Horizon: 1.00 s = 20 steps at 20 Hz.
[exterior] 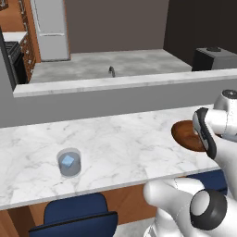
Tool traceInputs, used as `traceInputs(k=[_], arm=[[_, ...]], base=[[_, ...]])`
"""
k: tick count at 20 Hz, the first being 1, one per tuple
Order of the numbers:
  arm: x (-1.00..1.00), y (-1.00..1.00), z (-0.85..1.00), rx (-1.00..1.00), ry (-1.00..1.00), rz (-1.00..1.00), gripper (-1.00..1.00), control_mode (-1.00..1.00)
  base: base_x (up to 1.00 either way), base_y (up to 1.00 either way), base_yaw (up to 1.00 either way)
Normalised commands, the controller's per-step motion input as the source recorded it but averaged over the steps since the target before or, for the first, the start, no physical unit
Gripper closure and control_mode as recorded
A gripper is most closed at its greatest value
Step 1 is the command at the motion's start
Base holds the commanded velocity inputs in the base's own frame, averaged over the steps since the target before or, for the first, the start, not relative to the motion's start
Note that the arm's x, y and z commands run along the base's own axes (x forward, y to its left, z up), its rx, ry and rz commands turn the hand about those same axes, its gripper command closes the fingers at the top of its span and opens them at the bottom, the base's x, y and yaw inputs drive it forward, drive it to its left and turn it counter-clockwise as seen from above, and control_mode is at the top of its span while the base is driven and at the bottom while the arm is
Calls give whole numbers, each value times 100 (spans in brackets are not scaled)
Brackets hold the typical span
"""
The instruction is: There are four ice cubes in the ice bowl. Place two ice cubes in each glass of water.
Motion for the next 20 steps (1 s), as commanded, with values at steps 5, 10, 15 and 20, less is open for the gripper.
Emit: traceInputs(k=[5,10,15,20], arm=[[17,-14,-18,0,0,12,-100,-100],[29,0,-33,0,-1,7,-100,-100],[23,-2,-31,0,0,4,-100,-100],[16,-11,-21,0,0,0,-100,-100]], base=[[0,0,0],[0,0,0],[0,0,0],[0,0,0]])
